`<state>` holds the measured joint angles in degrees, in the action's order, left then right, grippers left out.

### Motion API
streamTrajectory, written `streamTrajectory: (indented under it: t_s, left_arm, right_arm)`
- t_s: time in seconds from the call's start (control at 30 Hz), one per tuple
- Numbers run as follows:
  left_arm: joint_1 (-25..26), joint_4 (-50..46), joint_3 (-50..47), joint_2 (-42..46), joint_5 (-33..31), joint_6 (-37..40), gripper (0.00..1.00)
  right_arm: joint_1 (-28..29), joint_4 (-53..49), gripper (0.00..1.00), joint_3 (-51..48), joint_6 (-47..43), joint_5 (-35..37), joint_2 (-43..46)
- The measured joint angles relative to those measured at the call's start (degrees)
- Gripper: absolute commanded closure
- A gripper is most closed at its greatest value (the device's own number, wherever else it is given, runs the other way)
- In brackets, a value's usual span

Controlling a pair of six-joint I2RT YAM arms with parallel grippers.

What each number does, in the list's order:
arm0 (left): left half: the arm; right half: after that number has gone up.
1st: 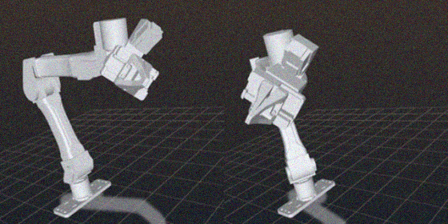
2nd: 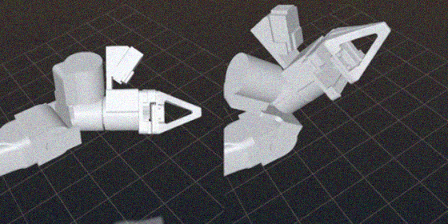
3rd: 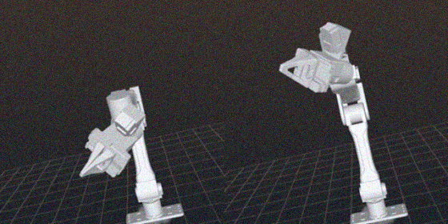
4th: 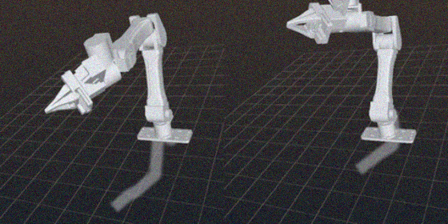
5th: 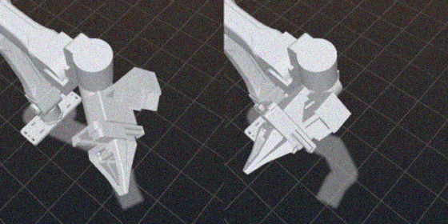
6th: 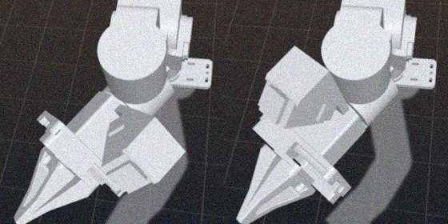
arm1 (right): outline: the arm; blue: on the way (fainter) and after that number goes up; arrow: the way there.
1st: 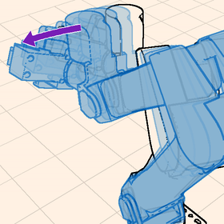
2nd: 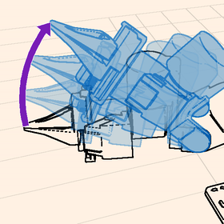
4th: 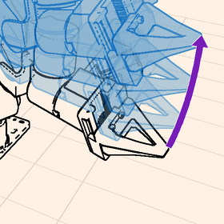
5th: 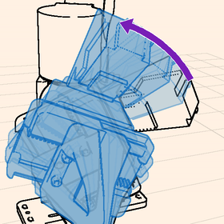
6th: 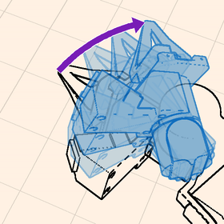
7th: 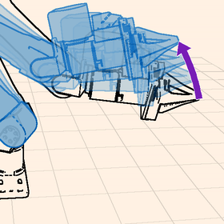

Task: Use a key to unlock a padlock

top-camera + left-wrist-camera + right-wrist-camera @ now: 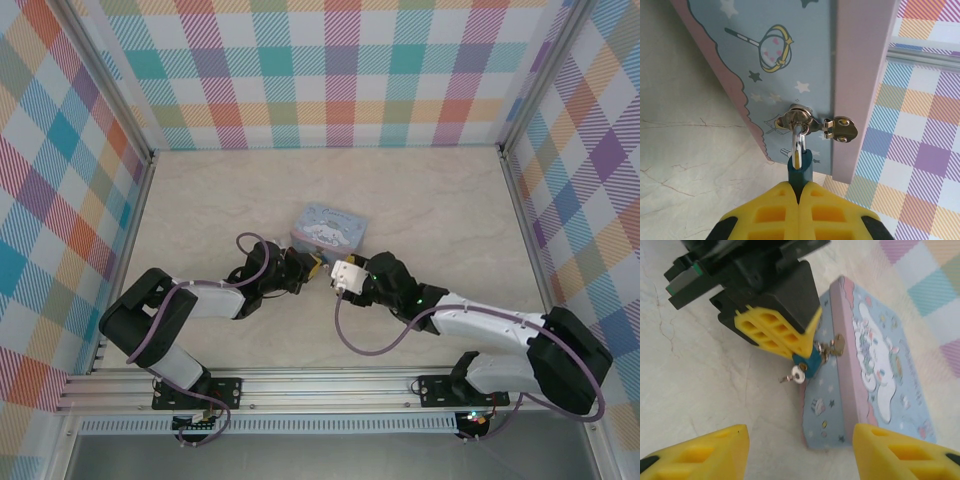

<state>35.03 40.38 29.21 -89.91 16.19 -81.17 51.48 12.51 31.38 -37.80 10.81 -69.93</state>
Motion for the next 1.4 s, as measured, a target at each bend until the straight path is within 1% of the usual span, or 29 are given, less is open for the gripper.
streamTrajectory:
  t_s: [0.17,0.47,0.93,1.13,1.27,1.4]
  left_arm:
    - [-0.1,-0.3,0.5,0.0,0.8,0.0,1.00]
    - [-0.1,-0.2,0.7,0.0,0.9,-0.1,1.00]
    - [-0.1,-0.2,0.7,0.0,1.2,-0.3,1.00]
    - [-0.1,-0.3,0.7,0.0,1.3,-0.3,1.00]
    - [-0.3,-0.4,0.7,0.0,1.3,-0.3,1.00]
    - [-0.3,-0.9,0.7,0.0,1.3,-0.3,1.00]
  right_arm:
    - [2.8,5.0,0.46,0.0,-7.5,5.1,-3.3]
    - [3.9,13.2,0.52,0.0,-12.4,10.7,-12.2]
    - [4.0,22.1,0.70,0.9,-12.9,13.0,-21.6]
    - [4.0,24.0,0.81,1.0,-12.8,13.7,-22.3]
    - [4.0,24.3,0.90,1.4,-12.5,14.3,-22.6]
    - [3.9,24.4,0.96,1.9,-12.2,14.5,-23.1]
